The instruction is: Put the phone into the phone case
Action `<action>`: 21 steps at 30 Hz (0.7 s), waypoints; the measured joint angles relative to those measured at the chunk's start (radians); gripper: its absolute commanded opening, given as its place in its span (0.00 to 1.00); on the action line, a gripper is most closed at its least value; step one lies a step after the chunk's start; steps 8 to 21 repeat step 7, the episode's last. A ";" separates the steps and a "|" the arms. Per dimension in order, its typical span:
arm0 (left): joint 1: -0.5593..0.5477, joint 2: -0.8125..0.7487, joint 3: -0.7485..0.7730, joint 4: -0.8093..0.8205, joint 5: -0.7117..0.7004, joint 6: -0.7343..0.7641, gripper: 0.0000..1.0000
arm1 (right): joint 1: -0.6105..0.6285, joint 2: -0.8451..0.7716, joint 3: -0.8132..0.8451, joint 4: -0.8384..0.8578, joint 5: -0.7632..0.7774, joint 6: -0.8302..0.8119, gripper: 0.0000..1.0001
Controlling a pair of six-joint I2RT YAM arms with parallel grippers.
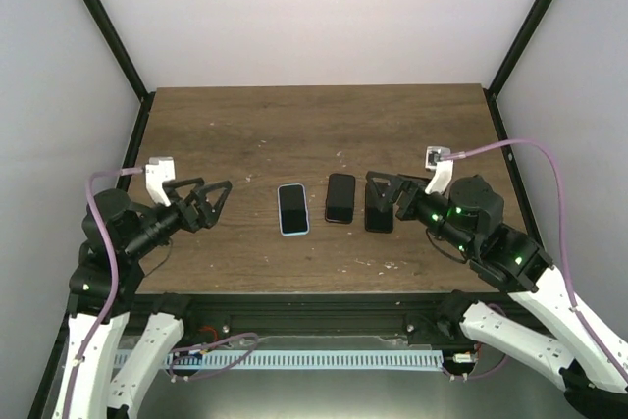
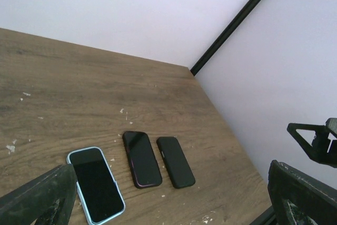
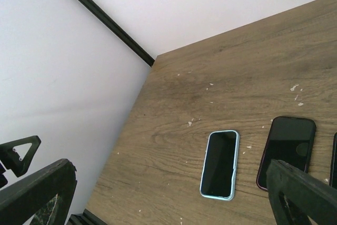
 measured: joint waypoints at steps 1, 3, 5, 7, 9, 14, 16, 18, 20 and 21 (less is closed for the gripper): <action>0.000 -0.003 -0.011 0.005 0.003 -0.005 1.00 | 0.000 -0.001 0.000 -0.004 0.000 0.001 1.00; 0.000 -0.010 -0.037 0.018 0.009 -0.017 1.00 | 0.000 0.000 -0.005 -0.005 -0.001 0.005 1.00; 0.000 -0.012 -0.060 0.026 0.011 -0.026 1.00 | 0.000 0.002 -0.017 -0.005 -0.004 0.009 1.00; 0.000 -0.011 -0.075 0.027 0.013 -0.035 1.00 | 0.000 0.006 -0.034 -0.006 -0.010 0.014 1.00; 0.000 -0.011 -0.075 0.027 0.013 -0.035 1.00 | 0.000 0.006 -0.034 -0.006 -0.010 0.014 1.00; 0.000 -0.011 -0.075 0.027 0.013 -0.035 1.00 | 0.000 0.006 -0.034 -0.006 -0.010 0.014 1.00; 0.000 -0.011 -0.075 0.027 0.013 -0.035 1.00 | 0.000 0.006 -0.034 -0.006 -0.010 0.014 1.00; 0.000 -0.011 -0.075 0.027 0.013 -0.035 1.00 | 0.000 0.006 -0.034 -0.006 -0.010 0.014 1.00; 0.000 -0.011 -0.075 0.027 0.013 -0.035 1.00 | 0.000 0.006 -0.034 -0.006 -0.010 0.014 1.00; 0.000 -0.011 -0.075 0.027 0.013 -0.035 1.00 | 0.000 0.006 -0.034 -0.006 -0.010 0.014 1.00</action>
